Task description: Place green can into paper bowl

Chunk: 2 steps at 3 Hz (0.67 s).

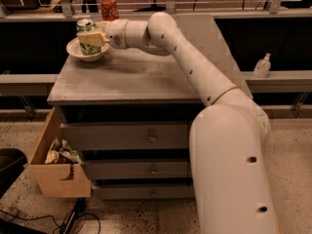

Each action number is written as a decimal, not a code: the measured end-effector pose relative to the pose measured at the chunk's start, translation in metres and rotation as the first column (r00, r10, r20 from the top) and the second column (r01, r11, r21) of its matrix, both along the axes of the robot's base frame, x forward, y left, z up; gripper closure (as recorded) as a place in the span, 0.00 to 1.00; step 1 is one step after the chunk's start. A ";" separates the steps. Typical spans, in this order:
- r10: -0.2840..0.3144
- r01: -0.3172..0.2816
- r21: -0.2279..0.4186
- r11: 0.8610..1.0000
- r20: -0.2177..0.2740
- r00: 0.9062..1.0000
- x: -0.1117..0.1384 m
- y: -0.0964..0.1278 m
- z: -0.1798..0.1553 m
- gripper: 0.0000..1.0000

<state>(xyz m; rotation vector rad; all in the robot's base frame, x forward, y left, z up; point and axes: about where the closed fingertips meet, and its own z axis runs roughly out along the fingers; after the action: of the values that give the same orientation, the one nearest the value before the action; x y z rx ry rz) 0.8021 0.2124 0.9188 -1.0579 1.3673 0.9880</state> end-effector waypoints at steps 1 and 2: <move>0.005 -0.005 0.000 1.000 -0.001 1.000 -0.001 0.004 0.000 0.70; 0.010 -0.010 0.000 1.000 -0.002 1.000 -0.002 0.007 -0.001 0.47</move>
Offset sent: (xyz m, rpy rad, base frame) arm -0.0013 0.0035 -0.0004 -0.0003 0.0006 0.0052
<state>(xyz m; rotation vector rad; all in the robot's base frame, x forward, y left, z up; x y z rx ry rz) 0.7996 0.2195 0.9178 -1.0651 1.3647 0.9967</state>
